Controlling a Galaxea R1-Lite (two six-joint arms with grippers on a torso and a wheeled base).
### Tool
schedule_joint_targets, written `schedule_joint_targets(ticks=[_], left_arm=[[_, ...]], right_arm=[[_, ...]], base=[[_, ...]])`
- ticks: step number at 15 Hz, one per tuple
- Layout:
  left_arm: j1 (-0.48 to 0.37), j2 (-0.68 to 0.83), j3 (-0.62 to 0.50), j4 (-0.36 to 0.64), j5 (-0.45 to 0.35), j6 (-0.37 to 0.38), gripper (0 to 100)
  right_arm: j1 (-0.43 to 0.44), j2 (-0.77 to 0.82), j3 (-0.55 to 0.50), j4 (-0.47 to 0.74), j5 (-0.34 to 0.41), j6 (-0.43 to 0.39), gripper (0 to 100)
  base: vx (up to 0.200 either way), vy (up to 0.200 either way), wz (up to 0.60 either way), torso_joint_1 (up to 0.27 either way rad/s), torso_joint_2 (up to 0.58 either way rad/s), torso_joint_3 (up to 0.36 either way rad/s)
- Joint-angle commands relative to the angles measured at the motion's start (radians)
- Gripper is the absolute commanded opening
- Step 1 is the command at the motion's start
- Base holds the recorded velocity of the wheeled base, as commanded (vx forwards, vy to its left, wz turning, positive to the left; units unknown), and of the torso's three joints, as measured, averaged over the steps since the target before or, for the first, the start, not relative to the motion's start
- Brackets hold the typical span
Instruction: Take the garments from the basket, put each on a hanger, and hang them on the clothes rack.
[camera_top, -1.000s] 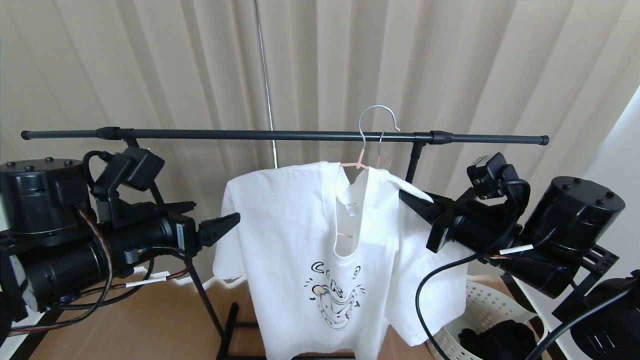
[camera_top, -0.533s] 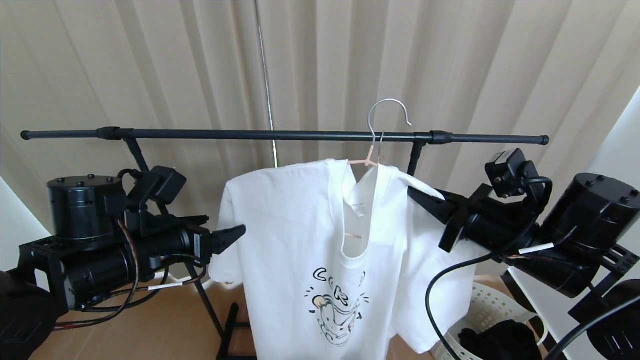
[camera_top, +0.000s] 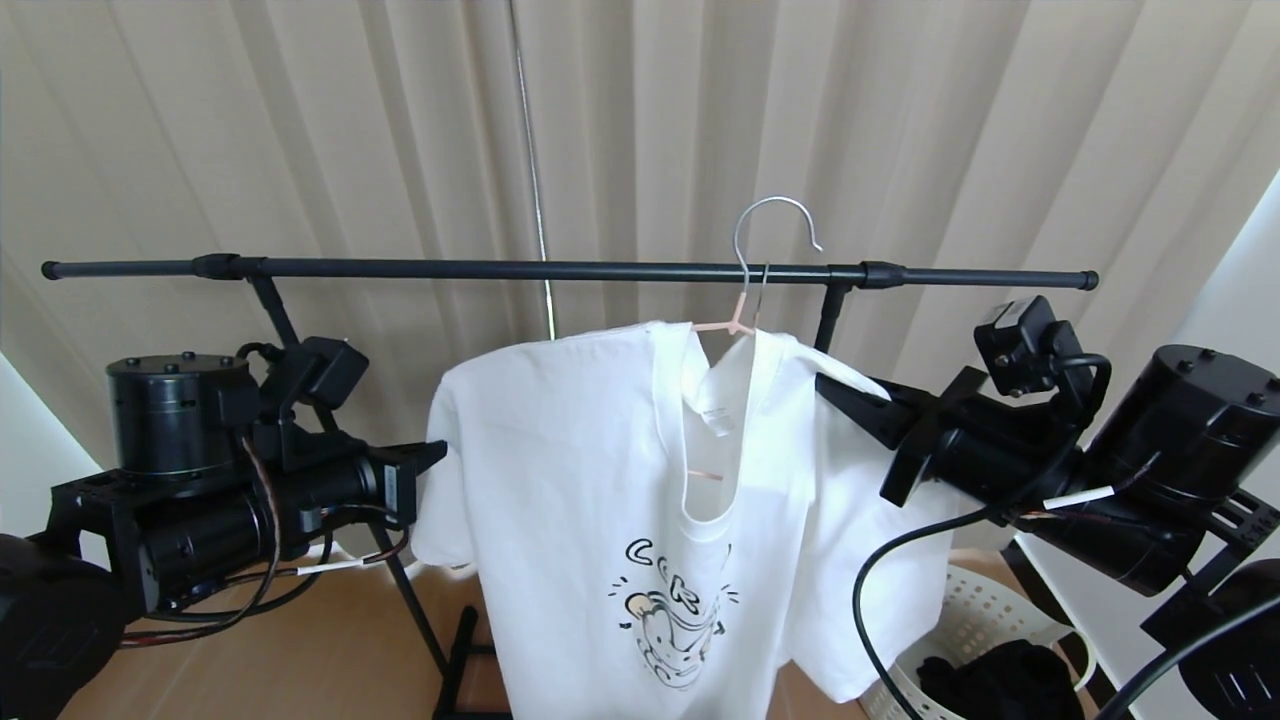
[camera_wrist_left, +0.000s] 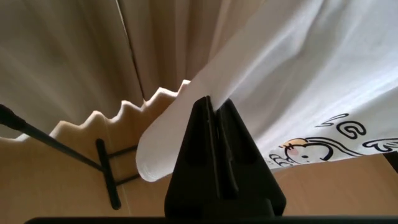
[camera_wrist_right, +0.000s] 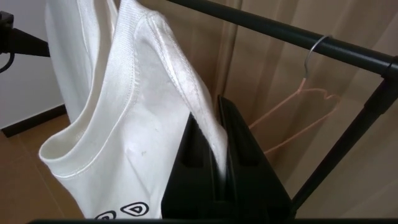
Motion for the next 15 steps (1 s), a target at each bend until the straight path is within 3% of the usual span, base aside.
schedule_joint_targets(ticks=[1, 4, 15], left_arm=[[0.034, -0.018, 0.015, 0.0, 0.0, -0.011, 0], [0.057, -0.032, 0.03, 0.0, 0.003, -0.054, 0], [0.066, -0.055, 0.079, 0.0, 0.003, -0.058, 0]], right_arm=[[-0.004, 0.006, -0.004, -0.001, 0.001, 0.001, 0], [-0.024, 0.009, -0.007, -0.001, 0.001, 0.001, 0], [-0.061, 0.007, -0.016, 0.001, 0.005, 0.001, 0]], base=[[0.0, 0.0, 0.0, 0.0, 0.0, 0.0], [0.0, 0.0, 0.0, 0.0, 0.0, 0.0], [0.0, 0.0, 0.0, 0.0, 0.0, 0.0]])
